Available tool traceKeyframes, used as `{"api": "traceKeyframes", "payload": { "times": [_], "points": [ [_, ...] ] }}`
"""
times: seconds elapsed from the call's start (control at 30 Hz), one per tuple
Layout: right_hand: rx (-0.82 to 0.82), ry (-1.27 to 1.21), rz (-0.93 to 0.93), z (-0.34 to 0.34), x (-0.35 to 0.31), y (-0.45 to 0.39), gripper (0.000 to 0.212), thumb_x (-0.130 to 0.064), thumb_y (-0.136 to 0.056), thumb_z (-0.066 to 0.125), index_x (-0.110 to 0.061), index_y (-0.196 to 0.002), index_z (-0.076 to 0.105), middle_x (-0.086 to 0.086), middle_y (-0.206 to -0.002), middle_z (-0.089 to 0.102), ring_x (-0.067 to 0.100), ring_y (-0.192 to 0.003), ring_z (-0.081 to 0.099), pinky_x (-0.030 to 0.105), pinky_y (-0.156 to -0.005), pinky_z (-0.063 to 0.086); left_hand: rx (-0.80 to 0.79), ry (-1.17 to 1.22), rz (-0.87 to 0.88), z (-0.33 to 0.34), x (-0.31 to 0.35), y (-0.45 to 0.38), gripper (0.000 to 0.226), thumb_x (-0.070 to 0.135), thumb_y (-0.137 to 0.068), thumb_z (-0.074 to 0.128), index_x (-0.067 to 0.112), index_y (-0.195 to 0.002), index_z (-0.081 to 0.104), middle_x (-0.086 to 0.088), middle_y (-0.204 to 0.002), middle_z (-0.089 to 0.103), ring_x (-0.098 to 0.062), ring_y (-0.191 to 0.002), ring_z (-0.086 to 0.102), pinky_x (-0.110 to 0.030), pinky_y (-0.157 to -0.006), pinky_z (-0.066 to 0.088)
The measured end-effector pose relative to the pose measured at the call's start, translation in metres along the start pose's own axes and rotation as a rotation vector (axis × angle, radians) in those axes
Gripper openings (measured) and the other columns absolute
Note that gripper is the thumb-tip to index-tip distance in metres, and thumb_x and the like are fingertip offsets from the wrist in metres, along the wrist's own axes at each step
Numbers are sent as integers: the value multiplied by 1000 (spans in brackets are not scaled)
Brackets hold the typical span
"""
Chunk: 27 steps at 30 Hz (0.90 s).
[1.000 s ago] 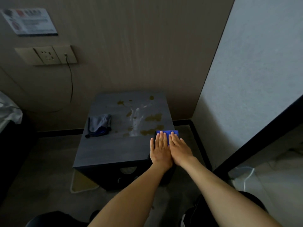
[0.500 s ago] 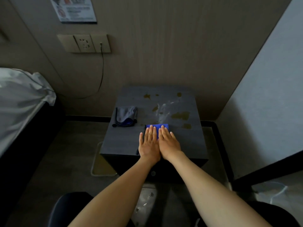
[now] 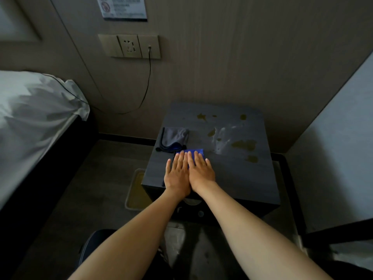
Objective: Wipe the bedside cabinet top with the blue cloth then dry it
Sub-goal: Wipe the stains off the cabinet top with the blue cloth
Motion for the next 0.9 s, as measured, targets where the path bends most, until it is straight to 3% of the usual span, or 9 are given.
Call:
{"api": "traceKeyframes", "payload": {
  "times": [0.27,0.4,0.63,0.9],
  "points": [
    [-39,49,6,-5,13,-11,80,-25,-102,46,-12,-156,-12,5,-164,-18,18,-152,-15,41,-123,-7,-44,-12,18,-9,9,-13,93,50,-99,40,11,-152,-26,-6,-160,-32,-23,-147,-29,-46,-121,-13],
    [-45,-11,25,-11,45,-21,69,-21,-105,35,-14,-156,-12,3,-164,-19,16,-152,-14,39,-124,-5,-55,14,63,-19,36,-28,84,42,-101,35,10,-153,-24,-7,-161,-29,-22,-149,-25,-44,-123,-8],
    [-26,-75,71,-12,116,-22,66,-20,-105,30,-15,-157,-11,2,-164,-19,15,-152,-14,39,-124,-1,-79,12,144,-23,100,-53,88,42,-101,40,8,-153,-23,-9,-161,-29,-24,-148,-27,-43,-120,-11],
    [-26,-148,88,-13,203,-12,61,-23,-107,27,-17,-158,-7,2,-165,-16,15,-152,-12,41,-124,0,-70,89,181,-25,184,-72,65,36,-107,16,10,-153,-22,-6,-161,-29,-21,-147,-28,-40,-121,-12]
  ]
}}
Point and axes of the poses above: each hand's wrist, its own y-axis away from the middle knuckle, its own z-axis out of the palm, x = y × z, the point moved 4 cm from there along -y, towards the middle knuckle
